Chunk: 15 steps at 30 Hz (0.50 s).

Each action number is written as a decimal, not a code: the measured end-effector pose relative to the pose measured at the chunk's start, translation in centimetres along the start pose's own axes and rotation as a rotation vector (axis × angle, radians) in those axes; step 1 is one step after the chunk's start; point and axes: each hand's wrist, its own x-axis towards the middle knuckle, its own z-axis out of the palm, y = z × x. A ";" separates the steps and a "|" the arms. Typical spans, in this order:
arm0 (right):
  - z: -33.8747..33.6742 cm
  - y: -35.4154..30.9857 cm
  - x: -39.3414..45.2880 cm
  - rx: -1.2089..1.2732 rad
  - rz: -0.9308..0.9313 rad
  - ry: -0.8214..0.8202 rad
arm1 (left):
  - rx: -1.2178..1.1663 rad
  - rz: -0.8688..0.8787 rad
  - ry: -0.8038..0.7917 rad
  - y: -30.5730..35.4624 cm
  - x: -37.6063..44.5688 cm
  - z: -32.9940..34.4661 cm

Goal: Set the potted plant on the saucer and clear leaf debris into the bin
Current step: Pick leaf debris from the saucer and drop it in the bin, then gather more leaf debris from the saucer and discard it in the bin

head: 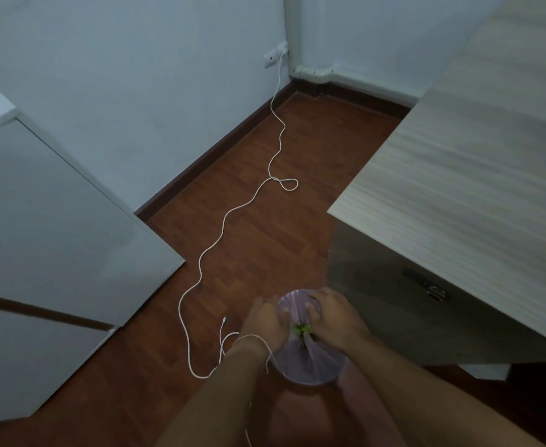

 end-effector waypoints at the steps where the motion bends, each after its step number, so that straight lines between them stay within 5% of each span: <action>1: -0.6 -0.5 0.1 0.010 -0.015 0.016 | -0.012 -0.006 0.016 0.0 0.1 -0.6; 15: -14.8 -9.8 0.4 0.009 -0.211 0.348 | 0.049 0.129 0.286 7.4 -1.4 -16.3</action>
